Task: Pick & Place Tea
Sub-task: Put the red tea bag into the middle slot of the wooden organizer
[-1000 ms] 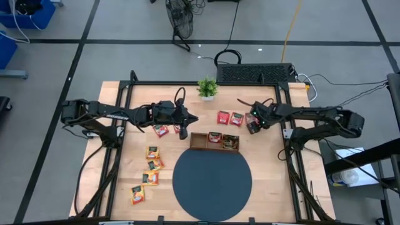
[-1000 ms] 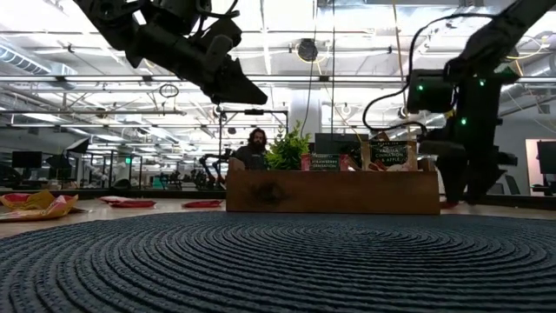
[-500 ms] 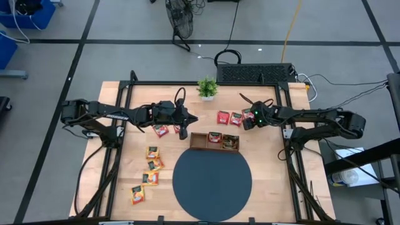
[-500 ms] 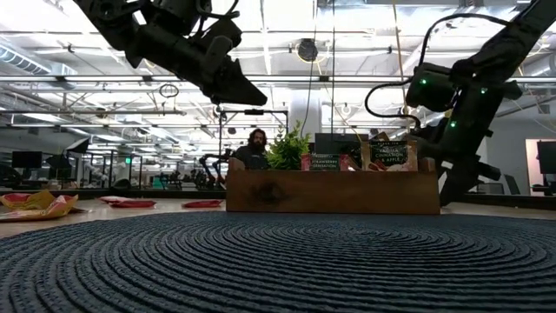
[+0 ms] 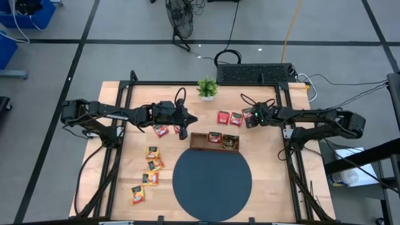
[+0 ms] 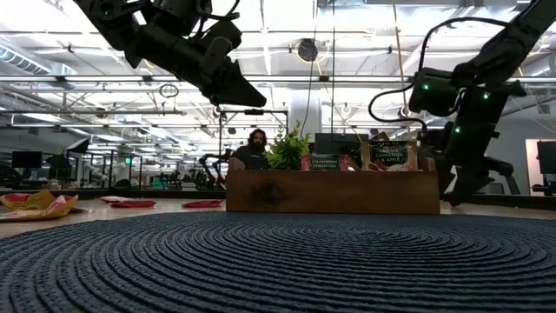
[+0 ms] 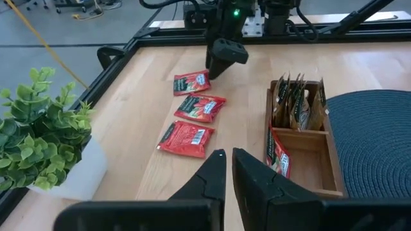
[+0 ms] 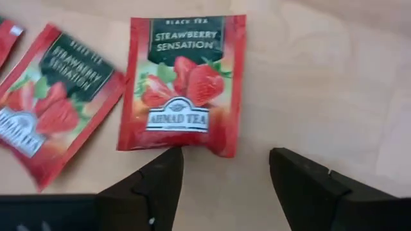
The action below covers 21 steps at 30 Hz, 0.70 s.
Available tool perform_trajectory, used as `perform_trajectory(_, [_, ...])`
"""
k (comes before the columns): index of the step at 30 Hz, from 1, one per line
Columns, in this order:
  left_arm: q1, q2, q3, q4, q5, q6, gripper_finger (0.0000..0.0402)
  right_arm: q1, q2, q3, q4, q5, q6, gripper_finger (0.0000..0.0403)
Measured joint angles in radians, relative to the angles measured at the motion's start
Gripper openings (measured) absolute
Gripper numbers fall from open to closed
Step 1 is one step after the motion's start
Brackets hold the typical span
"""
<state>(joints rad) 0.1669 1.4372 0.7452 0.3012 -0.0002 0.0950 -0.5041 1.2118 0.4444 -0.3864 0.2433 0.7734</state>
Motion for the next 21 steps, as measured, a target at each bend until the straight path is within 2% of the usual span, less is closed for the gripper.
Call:
perform_trajectory(4, [0.0, 0.0, 0.0, -0.001, 0.0, 0.001, 0.0035, 0.0, 0.002, -0.002, 0.059, 0.03, 0.0, 0.02])
perform_trajectory(7, [0.0, 0.0, 0.0, -0.013, 0.0, 0.001, 0.0035, 0.001, 0.004, -0.004, 0.128, 0.01, 0.001, 0.0197])
perform_trajectory(12, [0.0, 0.0, 0.0, -0.016, 0.0, 0.001, 0.0035, 0.0, 0.003, 0.002, 0.247, -0.11, -0.12, 0.0206])
perform_trajectory(17, [0.0, 0.0, 0.0, -0.015, 0.0, 0.001, 0.0035, 0.011, 0.001, 0.103, 0.136, -0.094, -0.249, 0.0211])
perform_trajectory(21, [0.0, 0.0, 0.0, -0.014, 0.0, -0.002, 0.0035, 0.038, 0.005, 0.244, -0.015, 0.044, -0.37, 0.0208])
